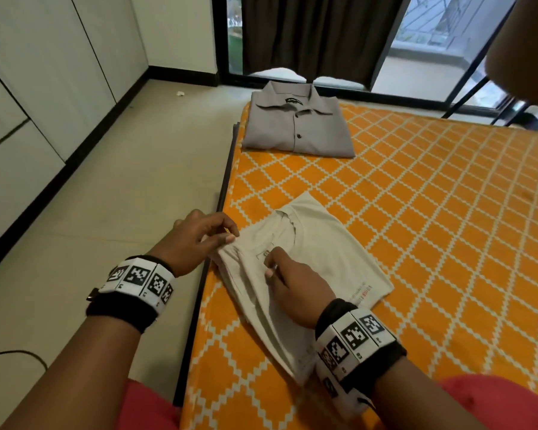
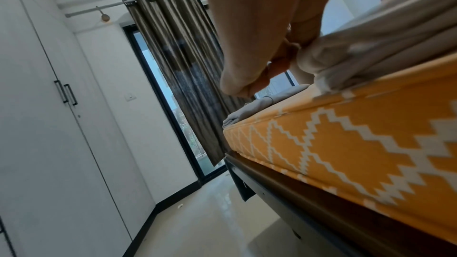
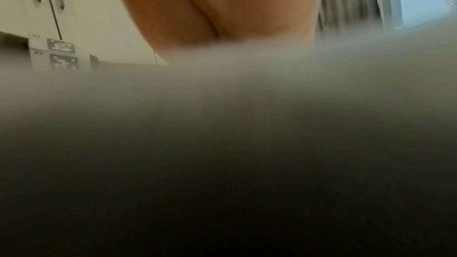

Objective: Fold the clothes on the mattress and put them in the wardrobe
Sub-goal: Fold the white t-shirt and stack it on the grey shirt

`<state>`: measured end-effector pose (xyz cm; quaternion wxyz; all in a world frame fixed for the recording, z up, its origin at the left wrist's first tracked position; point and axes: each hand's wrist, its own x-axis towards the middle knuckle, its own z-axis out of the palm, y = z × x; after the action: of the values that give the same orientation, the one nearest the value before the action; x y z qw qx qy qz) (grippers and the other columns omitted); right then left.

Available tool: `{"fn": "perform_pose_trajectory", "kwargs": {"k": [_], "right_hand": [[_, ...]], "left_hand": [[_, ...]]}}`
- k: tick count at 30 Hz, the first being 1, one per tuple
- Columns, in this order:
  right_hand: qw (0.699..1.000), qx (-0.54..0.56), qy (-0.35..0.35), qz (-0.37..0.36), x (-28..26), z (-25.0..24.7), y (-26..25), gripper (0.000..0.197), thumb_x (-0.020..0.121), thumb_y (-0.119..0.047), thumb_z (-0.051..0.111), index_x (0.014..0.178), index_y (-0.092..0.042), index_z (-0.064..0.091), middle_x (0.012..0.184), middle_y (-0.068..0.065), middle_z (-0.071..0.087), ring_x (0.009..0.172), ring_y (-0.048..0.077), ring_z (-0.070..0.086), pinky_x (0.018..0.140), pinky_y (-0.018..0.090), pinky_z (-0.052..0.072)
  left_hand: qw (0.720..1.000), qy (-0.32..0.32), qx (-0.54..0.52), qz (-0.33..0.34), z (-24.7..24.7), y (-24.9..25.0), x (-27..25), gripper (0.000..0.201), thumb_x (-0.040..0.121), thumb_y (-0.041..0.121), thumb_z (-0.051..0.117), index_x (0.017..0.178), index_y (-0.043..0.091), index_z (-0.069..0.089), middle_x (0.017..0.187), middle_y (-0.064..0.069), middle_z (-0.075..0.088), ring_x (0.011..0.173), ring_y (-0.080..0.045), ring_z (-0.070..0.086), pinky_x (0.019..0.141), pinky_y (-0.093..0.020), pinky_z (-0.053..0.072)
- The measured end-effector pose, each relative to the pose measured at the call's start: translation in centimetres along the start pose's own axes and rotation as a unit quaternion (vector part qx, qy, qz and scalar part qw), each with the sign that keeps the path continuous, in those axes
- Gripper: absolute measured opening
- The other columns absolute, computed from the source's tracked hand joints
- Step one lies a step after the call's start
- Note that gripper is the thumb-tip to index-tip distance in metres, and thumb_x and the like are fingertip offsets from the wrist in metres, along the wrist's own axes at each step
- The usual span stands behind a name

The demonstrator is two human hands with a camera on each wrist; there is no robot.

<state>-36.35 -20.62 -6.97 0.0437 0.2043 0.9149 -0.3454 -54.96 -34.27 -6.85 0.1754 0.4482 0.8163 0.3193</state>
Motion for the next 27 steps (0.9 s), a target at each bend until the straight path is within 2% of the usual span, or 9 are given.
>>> {"fn": "perform_pose_trajectory", "kwargs": {"k": [4, 6, 8, 12, 16, 19, 21, 24, 27], "right_hand": [[0.995, -0.033, 0.084, -0.039, -0.3, 0.4, -0.7, 0.02, 0.101, -0.043, 0.038, 0.111, -0.025, 0.04, 0.061, -0.008, 0.046, 0.058, 0.016, 0.049, 0.052, 0.032, 0.034], [0.993, -0.049, 0.08, -0.067, -0.6, 0.5, -1.3, 0.031, 0.097, -0.056, 0.039, 0.109, -0.027, 0.04, 0.063, -0.007, 0.048, 0.058, 0.016, 0.051, 0.052, 0.031, 0.038], [0.992, -0.091, 0.047, -0.068, -0.8, 0.7, -1.7, 0.04, 0.092, -0.064, 0.041, 0.109, -0.028, 0.04, 0.072, -0.007, 0.055, 0.064, 0.015, 0.055, 0.056, 0.033, 0.046], [0.991, -0.112, 0.039, -0.06, -1.2, 0.9, -1.8, 0.023, 0.098, -0.047, 0.043, 0.099, -0.025, 0.044, 0.077, -0.004, 0.056, 0.068, 0.018, 0.055, 0.059, 0.031, 0.043], [0.991, -0.109, 0.039, -0.06, -1.4, 0.8, -2.1, 0.018, 0.1, -0.035, 0.038, 0.094, -0.019, 0.045, 0.073, -0.002, 0.052, 0.065, 0.021, 0.053, 0.056, 0.031, 0.036], [0.993, -0.099, 0.034, -0.047, -1.5, 0.8, -2.2, 0.019, 0.101, -0.033, 0.036, 0.091, -0.018, 0.043, 0.071, -0.001, 0.049, 0.065, 0.022, 0.051, 0.052, 0.029, 0.029], [0.994, -0.098, 0.031, -0.044, -1.6, 0.8, -2.2, 0.02, 0.101, -0.034, 0.035, 0.092, -0.018, 0.043, 0.072, -0.001, 0.049, 0.066, 0.022, 0.05, 0.052, 0.028, 0.027], [0.995, -0.09, 0.033, -0.042, -1.5, 0.9, -2.1, 0.021, 0.102, -0.035, 0.033, 0.093, -0.018, 0.043, 0.073, 0.001, 0.051, 0.065, 0.022, 0.05, 0.052, 0.03, 0.028], [0.994, -0.092, 0.033, -0.044, -1.5, 1.0, -2.0, 0.021, 0.102, -0.035, 0.033, 0.094, -0.019, 0.042, 0.071, 0.0, 0.05, 0.064, 0.022, 0.049, 0.052, 0.03, 0.028]], "left_hand": [[0.995, 0.006, -0.102, -0.001, -0.4, -0.5, -0.1, 0.015, 0.096, 0.024, 0.059, 0.106, 0.036, 0.061, 0.079, 0.004, 0.064, 0.075, -0.002, 0.059, 0.067, -0.015, 0.04], [0.989, 0.008, -0.146, -0.003, -0.2, -0.1, -0.2, 0.017, 0.095, 0.018, 0.06, 0.108, 0.029, 0.064, 0.073, 0.008, 0.065, 0.069, -0.003, 0.059, 0.065, -0.012, 0.042], [0.981, 0.015, -0.192, -0.012, -0.1, 0.2, -0.2, 0.017, 0.094, 0.013, 0.062, 0.108, 0.022, 0.066, 0.066, 0.011, 0.064, 0.056, -0.001, 0.053, 0.056, -0.012, 0.042], [0.965, 0.017, -0.257, -0.042, -0.2, 0.4, -0.1, 0.017, 0.092, 0.01, 0.064, 0.108, 0.017, 0.066, 0.061, 0.005, 0.06, 0.042, -0.007, 0.044, 0.043, -0.019, 0.039], [0.967, -0.008, -0.251, -0.046, 0.4, 0.2, -0.2, 0.011, 0.099, 0.012, 0.053, 0.104, 0.015, 0.063, 0.058, 0.006, 0.054, 0.045, -0.013, 0.047, 0.046, -0.025, 0.043], [0.978, -0.029, -0.203, -0.042, 1.0, 0.0, -0.2, 0.014, 0.098, 0.036, 0.053, 0.094, 0.029, 0.064, 0.072, 0.004, 0.057, 0.059, -0.01, 0.052, 0.057, -0.031, 0.047], [0.976, -0.055, -0.203, -0.049, 0.8, 0.2, -0.3, 0.02, 0.086, 0.048, 0.067, 0.094, 0.03, 0.064, 0.082, 0.001, 0.061, 0.066, -0.006, 0.056, 0.06, -0.026, 0.049], [0.988, -0.076, -0.132, -0.032, 0.4, 0.4, -0.5, 0.034, 0.074, 0.019, 0.083, 0.099, 0.029, 0.062, 0.088, -0.001, 0.063, 0.065, -0.005, 0.056, 0.06, -0.02, 0.05], [0.997, -0.049, -0.058, 0.017, 0.5, 0.4, -0.6, 0.031, 0.079, 0.005, 0.072, 0.095, 0.03, 0.062, 0.092, 0.006, 0.061, 0.076, -0.013, 0.054, 0.065, -0.023, 0.048]]}}
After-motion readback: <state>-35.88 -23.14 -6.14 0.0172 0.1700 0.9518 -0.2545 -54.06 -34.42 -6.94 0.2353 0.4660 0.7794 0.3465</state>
